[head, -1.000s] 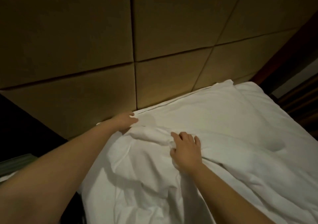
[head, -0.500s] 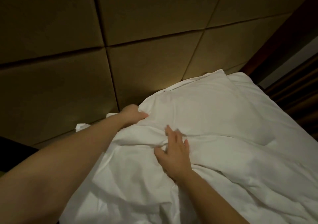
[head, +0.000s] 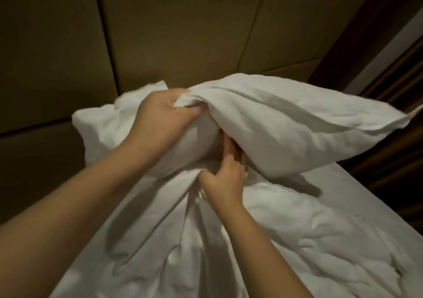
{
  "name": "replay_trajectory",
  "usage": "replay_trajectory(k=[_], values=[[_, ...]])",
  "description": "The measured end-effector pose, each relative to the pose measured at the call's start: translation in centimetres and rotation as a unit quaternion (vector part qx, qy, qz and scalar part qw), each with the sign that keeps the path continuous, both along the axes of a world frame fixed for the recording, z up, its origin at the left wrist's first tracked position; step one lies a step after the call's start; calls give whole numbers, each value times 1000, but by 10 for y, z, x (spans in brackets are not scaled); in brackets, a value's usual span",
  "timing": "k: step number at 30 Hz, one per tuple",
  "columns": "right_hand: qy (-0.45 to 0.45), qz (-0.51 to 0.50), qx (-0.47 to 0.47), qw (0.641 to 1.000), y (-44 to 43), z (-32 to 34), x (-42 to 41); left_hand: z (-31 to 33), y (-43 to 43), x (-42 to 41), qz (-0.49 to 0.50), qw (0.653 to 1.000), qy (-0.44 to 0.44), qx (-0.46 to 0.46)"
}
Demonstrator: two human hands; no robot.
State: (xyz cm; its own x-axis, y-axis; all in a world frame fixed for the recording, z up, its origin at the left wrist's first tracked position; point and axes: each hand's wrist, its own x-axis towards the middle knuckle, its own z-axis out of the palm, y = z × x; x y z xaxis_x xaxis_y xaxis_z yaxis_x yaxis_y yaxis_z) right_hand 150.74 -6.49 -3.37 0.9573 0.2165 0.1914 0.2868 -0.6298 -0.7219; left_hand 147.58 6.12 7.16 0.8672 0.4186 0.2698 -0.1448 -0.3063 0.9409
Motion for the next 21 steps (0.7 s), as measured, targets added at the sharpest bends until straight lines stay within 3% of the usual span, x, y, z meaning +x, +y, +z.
replay_trajectory(k=[4,6,8,10,13,15,18,21], values=[[41,-23,77,996,9,12,5,-2,8,23,-15,983,44,-179],[60,-7,63,996,15,7,13,-15,17,30,11,973,70,-220],[111,48,8,993,23,-2,27,-38,34,32,51,983,109,-136],[161,99,-66,980,26,-15,29,-61,51,28,78,978,192,32],[189,125,-140,964,18,-30,11,-73,65,18,82,915,327,221],[217,112,-141,959,6,-38,-4,-67,63,16,90,875,362,310],[233,76,-130,961,-16,-40,-29,-58,42,0,111,853,309,406],[241,35,-109,964,-43,-38,-64,-65,-1,-39,120,883,213,401]])
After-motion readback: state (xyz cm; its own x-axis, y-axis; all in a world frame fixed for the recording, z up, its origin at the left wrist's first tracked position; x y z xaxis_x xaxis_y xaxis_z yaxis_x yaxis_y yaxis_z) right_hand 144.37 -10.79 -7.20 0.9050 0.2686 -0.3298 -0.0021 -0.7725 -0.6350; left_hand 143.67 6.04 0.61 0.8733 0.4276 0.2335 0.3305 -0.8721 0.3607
